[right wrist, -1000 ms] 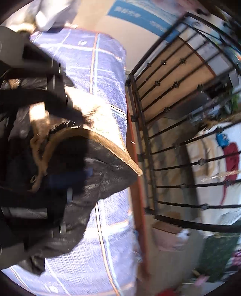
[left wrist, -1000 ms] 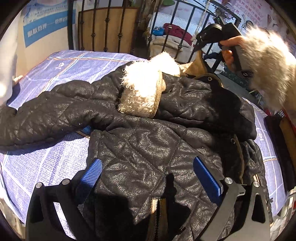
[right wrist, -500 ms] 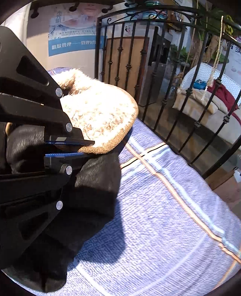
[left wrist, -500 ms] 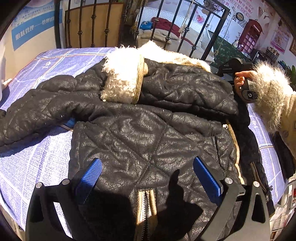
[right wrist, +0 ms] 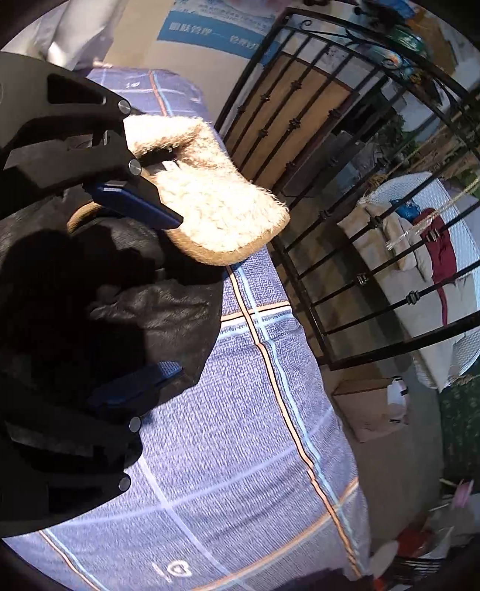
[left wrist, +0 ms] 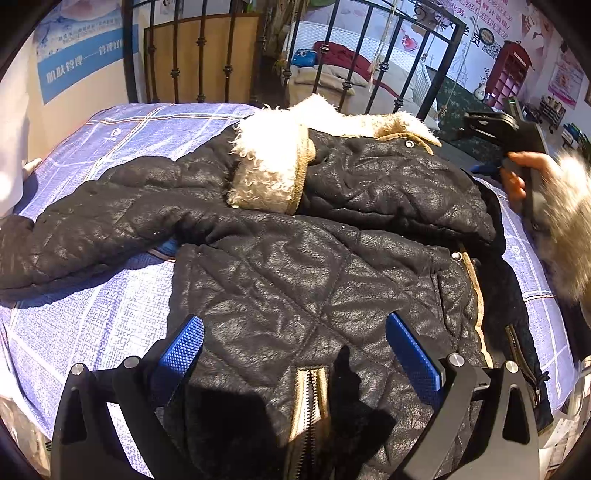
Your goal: Fold large clothes
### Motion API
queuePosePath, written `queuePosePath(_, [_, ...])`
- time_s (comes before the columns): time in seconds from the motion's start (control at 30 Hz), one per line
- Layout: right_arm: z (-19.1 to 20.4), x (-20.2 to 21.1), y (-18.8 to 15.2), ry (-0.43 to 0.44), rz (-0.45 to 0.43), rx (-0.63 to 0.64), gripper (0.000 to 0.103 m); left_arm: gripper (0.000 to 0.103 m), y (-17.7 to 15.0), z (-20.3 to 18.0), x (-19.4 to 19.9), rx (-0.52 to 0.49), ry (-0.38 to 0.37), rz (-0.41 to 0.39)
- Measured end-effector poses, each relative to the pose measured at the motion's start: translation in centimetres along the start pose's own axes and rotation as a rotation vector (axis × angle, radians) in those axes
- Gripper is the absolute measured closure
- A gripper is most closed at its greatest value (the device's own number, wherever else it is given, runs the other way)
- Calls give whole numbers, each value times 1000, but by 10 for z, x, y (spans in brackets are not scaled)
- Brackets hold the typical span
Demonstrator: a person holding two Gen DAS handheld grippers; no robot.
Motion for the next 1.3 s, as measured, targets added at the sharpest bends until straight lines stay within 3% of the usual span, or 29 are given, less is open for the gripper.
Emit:
queuePosePath(0.17, [14, 55, -58, 22, -54, 195, 29, 6, -5, 12, 14, 28, 26, -21])
queuePosePath(0.3, [43, 82, -134, 38, -41, 411, 17, 6, -9, 35, 25, 85, 64, -32])
queuePosePath(0.47, [49, 96, -212, -23, -7, 515, 17, 6, -15, 88, 48, 212, 156, -71])
queuePosePath(0.6, [42, 96, -251, -72, 44, 577, 17, 6, -22, 148, 66, 361, 214, -123])
queuePosePath(0.73, [33, 104, -263, -44, 77, 577, 17, 6, -23, 219, 83, 562, 243, -187])
queuePosePath(0.83, [28, 112, -263, -29, 78, 551, 17, 6, -20, 268, 92, 721, 211, -251])
queuePosePath(0.93, [25, 117, -259, -4, 74, 505, 17, 6, -11, 305, 84, 842, 179, -255])
queuePosePath(1.13, [24, 124, -262, -16, 73, 478, 17, 6, 12, 353, 46, 955, 179, -212])
queuePosePath(1.23, [24, 124, -265, -30, 80, 492, 17, 8, 13, 370, 13, 979, 206, -119])
queuePosePath(1.3, [21, 125, -265, -38, 80, 485, 17, 13, 14, 371, 9, 976, 234, -145])
Point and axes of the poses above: each gripper's, at about its wrist camera, not at the fingertips, and x roughly against the way its jaws point, z to its left, y to its top, the point moved 1 cm from there along -x, roughly the way its jaws point, and after that the axes turned 2 degrees about x, right-handed, at the moved point
